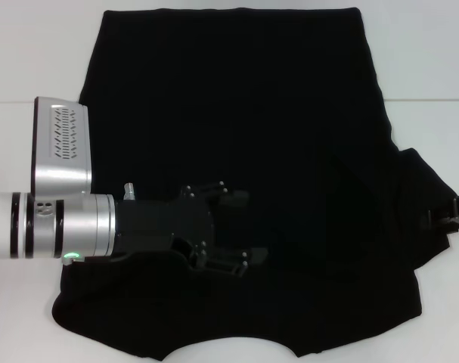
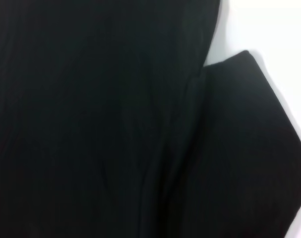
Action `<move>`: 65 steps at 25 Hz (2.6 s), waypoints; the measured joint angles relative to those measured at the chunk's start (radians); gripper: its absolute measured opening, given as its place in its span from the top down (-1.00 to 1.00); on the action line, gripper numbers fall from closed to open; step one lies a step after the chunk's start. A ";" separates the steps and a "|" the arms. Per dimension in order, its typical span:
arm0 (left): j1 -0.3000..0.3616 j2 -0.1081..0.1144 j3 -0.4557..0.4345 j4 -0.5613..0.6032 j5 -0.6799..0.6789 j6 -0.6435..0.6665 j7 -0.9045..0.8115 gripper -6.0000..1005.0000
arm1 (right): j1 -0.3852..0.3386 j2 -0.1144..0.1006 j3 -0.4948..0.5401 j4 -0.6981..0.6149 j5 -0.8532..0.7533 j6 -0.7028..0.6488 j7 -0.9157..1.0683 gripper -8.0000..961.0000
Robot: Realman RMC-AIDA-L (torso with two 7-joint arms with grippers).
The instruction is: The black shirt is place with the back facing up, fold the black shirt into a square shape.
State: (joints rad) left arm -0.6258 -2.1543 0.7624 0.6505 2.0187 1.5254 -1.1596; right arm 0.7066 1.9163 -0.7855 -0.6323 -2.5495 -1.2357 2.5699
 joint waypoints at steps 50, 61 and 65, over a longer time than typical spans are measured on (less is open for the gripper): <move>0.008 -0.009 -0.008 -0.007 -0.037 0.011 -0.065 -0.89 | -0.057 0.029 0.286 -0.065 -0.066 0.086 -0.247 0.98; 0.008 -0.009 -0.007 -0.008 -0.036 0.009 -0.066 -0.89 | -0.049 0.039 0.291 -0.059 0.038 0.096 -0.323 0.98; 0.007 -0.009 -0.008 -0.006 -0.036 0.009 -0.066 -0.89 | -0.037 0.037 0.279 -0.057 0.140 0.063 -0.377 0.98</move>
State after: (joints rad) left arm -0.6187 -2.1629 0.7542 0.6440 1.9830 1.5347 -1.2257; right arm 0.6696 1.9533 -0.5063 -0.6894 -2.4093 -1.1724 2.1933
